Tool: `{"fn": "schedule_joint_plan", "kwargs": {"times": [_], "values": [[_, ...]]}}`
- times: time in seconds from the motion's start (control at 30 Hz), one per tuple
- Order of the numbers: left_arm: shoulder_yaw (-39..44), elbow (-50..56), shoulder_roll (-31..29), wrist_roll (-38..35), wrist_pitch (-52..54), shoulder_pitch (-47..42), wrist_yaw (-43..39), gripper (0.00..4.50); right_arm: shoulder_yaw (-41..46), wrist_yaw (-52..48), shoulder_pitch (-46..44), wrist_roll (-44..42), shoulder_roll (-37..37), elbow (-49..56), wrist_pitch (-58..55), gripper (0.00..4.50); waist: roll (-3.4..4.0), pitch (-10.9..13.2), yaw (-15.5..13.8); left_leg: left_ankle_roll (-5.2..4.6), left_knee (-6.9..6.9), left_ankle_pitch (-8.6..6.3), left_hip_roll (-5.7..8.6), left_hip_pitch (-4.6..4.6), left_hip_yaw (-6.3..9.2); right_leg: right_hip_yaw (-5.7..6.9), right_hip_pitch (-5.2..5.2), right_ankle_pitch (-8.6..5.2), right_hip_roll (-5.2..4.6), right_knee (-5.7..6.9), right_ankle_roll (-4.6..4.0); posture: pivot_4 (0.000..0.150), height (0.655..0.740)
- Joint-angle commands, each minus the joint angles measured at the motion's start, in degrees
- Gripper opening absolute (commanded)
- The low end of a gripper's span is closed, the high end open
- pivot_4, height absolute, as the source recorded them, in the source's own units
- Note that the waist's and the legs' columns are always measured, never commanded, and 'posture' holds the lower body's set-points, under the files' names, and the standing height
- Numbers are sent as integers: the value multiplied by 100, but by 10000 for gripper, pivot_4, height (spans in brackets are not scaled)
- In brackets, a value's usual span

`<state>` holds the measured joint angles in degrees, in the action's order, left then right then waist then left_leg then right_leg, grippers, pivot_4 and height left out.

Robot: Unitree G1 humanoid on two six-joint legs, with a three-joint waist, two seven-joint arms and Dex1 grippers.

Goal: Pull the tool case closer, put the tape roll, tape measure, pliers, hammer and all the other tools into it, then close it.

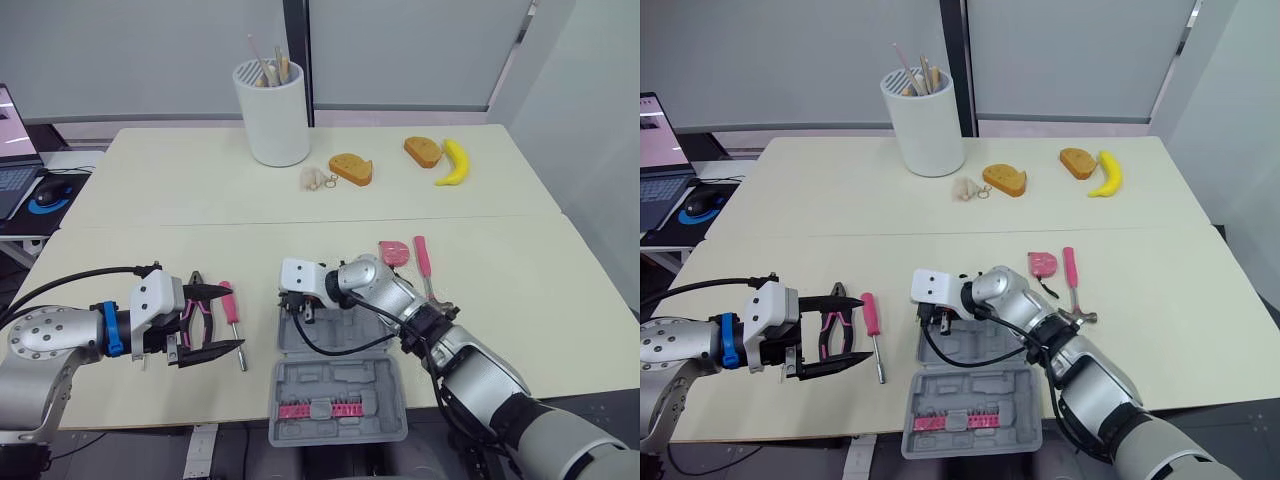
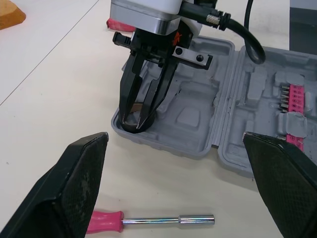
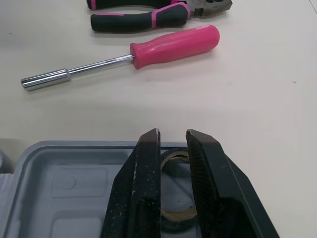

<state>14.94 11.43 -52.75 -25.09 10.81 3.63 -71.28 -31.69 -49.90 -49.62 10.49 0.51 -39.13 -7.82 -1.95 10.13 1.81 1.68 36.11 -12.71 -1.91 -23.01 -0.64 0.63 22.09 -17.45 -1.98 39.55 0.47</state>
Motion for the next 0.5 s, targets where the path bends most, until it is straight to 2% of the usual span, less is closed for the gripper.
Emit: {"fn": "schedule_joint_plan", "kwargs": {"times": [0.03, 0.37, 0.5], "values": [[70, 138, -105, -22, -34, -24, -20, 45000, 98, 58, -69, 53, 48, -244, 142, 8762, 0, 0, 0, 0, 0, 0, 0, 0, 0, 0, 0, 0, 0, 0, 0, 1500, 7400], [68, 98, -102, -21, -74, -40, -52, 45000, 219, 174, -121, 171, 60, -1065, 322, 8762, 0, 0, 2, 0, 0, 0, -1, 3, -1, -1, -1, 0, 0, 1, 0, 1500, 7400], [79, 68, -77, -52, -65, -30, -67, 45000, 457, 8, -107, -68, 159, -862, 504, 8762, 1, 0, 2, 0, 0, 0, -1, 2, -1, -1, -1, 0, 0, 1, 0, 1500, 7400]]}}
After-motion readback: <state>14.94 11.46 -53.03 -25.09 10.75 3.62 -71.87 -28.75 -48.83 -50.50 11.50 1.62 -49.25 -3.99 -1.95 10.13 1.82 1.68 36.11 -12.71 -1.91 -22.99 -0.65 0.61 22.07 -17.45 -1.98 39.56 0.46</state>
